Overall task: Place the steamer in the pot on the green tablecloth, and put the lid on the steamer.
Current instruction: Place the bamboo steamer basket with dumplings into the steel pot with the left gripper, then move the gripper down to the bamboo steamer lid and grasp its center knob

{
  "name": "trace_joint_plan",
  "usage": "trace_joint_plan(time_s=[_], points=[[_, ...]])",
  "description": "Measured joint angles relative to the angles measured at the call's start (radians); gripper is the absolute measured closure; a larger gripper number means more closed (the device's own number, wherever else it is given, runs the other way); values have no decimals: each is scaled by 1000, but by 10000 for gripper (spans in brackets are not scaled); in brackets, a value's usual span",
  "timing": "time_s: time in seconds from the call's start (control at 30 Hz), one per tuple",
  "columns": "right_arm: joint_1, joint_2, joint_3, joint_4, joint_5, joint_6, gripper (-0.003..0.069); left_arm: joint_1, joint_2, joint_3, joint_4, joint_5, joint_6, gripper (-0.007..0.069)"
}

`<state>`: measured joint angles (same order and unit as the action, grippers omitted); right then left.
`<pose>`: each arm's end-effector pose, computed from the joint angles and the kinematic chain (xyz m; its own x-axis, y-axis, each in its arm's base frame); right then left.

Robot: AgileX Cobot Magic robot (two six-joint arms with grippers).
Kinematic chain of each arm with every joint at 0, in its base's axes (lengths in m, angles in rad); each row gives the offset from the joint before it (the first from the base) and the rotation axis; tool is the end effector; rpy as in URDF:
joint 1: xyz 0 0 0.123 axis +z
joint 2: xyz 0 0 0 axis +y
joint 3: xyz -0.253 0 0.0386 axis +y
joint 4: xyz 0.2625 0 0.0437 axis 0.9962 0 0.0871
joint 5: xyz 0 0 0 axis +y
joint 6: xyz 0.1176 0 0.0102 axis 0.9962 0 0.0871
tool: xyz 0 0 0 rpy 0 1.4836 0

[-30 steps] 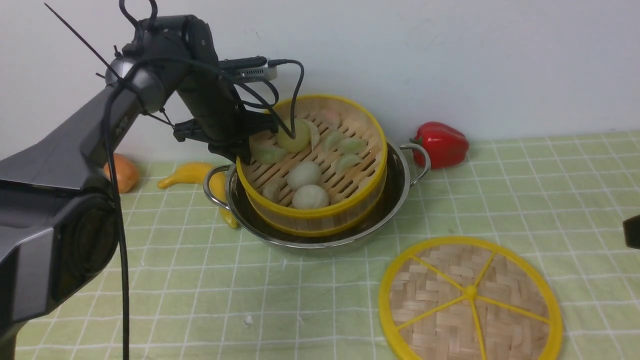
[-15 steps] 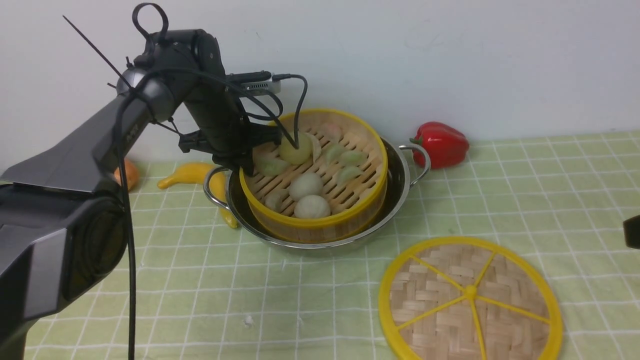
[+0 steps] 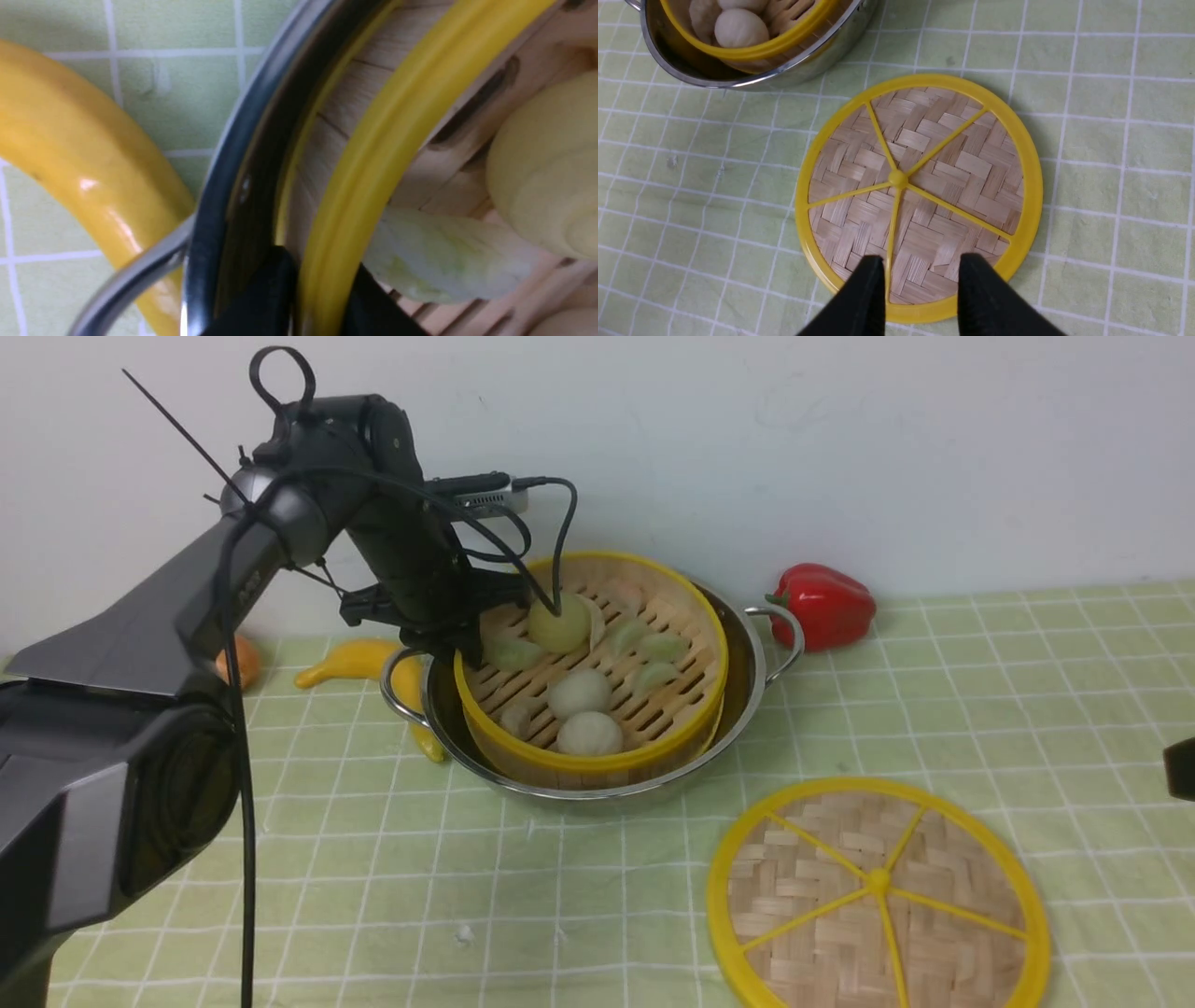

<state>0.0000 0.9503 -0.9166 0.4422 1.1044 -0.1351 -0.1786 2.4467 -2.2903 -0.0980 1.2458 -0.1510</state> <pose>0.2062 0.0451 0.2938 -0.8592 0.0689 -0.5070 -0.1399 0.9215 0.3623 0.5048 -0.1023 0.1439 -0.9722 -0.0080 -0.2339 0.0242 0.9906 -0.1343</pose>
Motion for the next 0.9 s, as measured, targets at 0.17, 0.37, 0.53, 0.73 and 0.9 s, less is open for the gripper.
trace_joint_plan(time_s=[0.17, 0.37, 0.53, 0.73, 0.9], points=[[0, 0, 0, 0, -1, 1, 419, 0, -12, 0, -15, -15, 1, 372], [0, 0, 0, 0, -11, 1, 419, 0, -107, 0, 1, -17, 5, 273], [0, 0, 0, 55, -59, -7, 419, 0, -215, 0, -34, -17, 6, 258], [8, 20, 0, 388, -95, -205, 419, 0, -427, 0, -169, -17, 90, 342], [108, 82, 0, 562, -29, -352, 419, -7, -632, 0, -242, -17, 206, 533]])
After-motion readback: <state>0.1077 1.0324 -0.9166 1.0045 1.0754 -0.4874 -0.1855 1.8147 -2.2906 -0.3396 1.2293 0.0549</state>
